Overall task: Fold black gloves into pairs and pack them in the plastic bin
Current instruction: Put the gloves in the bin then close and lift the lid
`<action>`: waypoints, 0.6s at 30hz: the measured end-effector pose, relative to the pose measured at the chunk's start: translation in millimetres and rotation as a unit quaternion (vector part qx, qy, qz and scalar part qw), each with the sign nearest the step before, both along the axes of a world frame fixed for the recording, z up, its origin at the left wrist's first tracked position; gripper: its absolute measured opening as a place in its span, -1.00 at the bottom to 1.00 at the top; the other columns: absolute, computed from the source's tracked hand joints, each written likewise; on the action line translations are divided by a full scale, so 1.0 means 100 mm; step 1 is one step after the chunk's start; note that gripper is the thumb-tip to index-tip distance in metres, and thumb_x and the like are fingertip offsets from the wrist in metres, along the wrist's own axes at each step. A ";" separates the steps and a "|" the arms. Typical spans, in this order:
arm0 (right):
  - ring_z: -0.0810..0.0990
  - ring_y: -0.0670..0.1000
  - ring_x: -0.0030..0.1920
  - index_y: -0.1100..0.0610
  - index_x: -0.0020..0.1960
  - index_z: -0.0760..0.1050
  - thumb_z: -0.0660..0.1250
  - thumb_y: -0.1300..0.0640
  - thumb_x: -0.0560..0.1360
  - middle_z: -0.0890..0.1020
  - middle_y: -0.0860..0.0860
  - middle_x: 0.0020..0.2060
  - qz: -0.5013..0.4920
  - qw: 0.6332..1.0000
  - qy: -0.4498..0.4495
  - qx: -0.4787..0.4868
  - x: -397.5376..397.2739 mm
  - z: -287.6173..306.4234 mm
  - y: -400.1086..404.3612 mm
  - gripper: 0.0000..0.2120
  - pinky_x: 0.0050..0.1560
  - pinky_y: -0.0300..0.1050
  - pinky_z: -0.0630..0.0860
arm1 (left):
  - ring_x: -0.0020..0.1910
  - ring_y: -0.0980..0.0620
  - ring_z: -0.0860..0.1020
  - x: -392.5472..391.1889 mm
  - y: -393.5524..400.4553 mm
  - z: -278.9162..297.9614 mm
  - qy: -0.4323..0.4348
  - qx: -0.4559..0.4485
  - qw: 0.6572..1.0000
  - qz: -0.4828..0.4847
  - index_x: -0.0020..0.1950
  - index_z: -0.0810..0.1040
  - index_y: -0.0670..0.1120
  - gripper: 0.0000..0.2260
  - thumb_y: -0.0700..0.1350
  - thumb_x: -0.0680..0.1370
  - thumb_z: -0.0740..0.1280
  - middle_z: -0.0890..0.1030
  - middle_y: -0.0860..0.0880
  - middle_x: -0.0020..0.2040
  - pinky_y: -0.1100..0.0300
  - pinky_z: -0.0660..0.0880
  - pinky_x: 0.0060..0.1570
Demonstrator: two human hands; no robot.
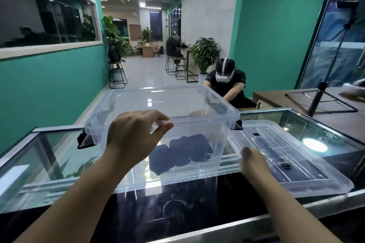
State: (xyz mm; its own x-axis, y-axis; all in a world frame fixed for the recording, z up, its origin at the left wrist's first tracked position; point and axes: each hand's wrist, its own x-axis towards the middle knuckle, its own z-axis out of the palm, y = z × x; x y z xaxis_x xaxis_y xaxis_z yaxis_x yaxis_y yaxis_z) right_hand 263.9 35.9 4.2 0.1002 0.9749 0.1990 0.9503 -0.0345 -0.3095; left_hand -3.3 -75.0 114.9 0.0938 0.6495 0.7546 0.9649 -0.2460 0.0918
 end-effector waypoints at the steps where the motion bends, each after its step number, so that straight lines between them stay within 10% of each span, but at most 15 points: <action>1: 0.49 0.13 -0.23 0.17 -0.38 0.27 0.14 0.32 0.48 0.50 0.11 -0.29 -0.006 1.000 -0.001 0.015 0.02 0.03 0.01 -0.73 -0.28 -0.14 0.35 | -0.37 0.08 0.64 -0.01 -0.01 0.00 0.000 0.001 1.000 -0.004 -0.16 0.66 0.04 -0.79 0.13 0.44 0.32 0.69 0.13 -0.30 0.27 0.42 -0.29; 12: 0.64 0.19 -0.15 0.35 0.04 0.57 0.34 0.37 0.46 0.66 0.26 -0.10 0.137 0.933 0.051 0.328 0.12 0.89 -0.22 -0.83 -0.05 -0.07 0.55 | -0.24 0.18 0.52 0.03 0.03 0.26 -0.116 -0.176 0.978 -0.001 0.05 0.60 0.02 -0.81 0.04 0.53 0.28 0.53 0.19 -0.26 0.28 0.37 -0.30; 18: 0.63 0.13 -0.20 0.33 -0.05 0.57 0.35 0.29 0.39 0.65 0.20 -0.20 0.235 0.889 -0.009 0.393 0.10 1.12 -0.26 -0.84 -0.03 -0.17 0.48 | 0.08 0.01 0.49 -0.08 0.36 0.52 -0.165 -0.182 0.967 -0.071 0.49 0.04 0.17 -0.27 -0.09 0.47 0.40 0.29 -0.14 0.42 0.19 0.44 0.00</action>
State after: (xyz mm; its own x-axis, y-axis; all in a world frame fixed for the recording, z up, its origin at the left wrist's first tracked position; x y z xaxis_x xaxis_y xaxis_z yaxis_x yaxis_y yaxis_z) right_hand 273.8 9.6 116.3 -0.2920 0.4665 0.8349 0.8072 0.5884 -0.0465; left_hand -11.0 -39.4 166.5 -0.0055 0.8760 0.4823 0.8266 -0.2674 0.4952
